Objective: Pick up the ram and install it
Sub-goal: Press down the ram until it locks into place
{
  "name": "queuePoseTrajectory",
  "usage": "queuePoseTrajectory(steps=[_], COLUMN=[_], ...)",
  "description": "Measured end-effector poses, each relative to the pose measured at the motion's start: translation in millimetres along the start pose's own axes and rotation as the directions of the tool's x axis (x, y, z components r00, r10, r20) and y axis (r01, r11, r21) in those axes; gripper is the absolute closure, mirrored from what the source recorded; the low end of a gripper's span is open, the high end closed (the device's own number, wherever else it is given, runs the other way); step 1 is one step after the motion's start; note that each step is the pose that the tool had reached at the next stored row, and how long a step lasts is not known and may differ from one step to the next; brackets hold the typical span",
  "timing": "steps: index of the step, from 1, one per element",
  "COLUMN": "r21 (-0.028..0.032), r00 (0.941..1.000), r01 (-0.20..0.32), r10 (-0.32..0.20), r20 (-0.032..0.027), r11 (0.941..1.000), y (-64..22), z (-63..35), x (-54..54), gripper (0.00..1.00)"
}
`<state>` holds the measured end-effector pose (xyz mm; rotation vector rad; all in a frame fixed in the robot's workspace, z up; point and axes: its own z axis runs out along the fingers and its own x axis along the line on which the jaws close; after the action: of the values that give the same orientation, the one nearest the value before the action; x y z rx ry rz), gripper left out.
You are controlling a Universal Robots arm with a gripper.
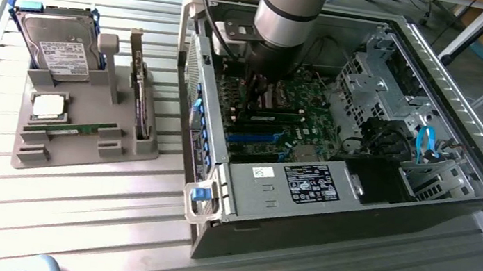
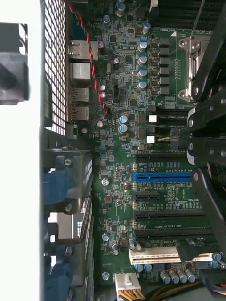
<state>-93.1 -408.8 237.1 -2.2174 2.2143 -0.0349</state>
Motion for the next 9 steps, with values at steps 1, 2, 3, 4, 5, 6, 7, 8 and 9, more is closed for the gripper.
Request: queuePoseTrajectory(steps=[1,2,3,4,5,6,7,8,9], r21=[0.0001,0.0001,0.0001,0.0,-0.0001,0.0,0.0001,-0.0004,-0.0003], r00=[1.0,1.0,1.0,1.0,1.0,1.0,1.0,1.0,1.0], r01=[0.0,0.0,0.0,0.0,0.0,0.0,0.0,0.0,0.0], r10=[0.0,0.0,0.0,0.0,0.0,0.0,0.0,0.0,0.0], r20=[0.0001,0.0001,0.0001,-0.0001,-0.0003,-0.0002,0.0001,-0.0006,-0.0005], r11=[1.0,1.0,1.0,1.0,1.0,1.0,1.0,1.0,1.0], y=[0.0,0.0,0.0,0.1,0.1,0.1,0.1,0.2,0.2], z=[1.0,2.3,3.3,4.2,5.0,6.4,7.4,8.7,9.2], x=[0.0,0.0,0.0,0.1,0.1,0.1,0.0,0.1,0.1], gripper=[0.89,0.89,0.89,0.89,0.89,0.89,0.89,0.89,0.89])
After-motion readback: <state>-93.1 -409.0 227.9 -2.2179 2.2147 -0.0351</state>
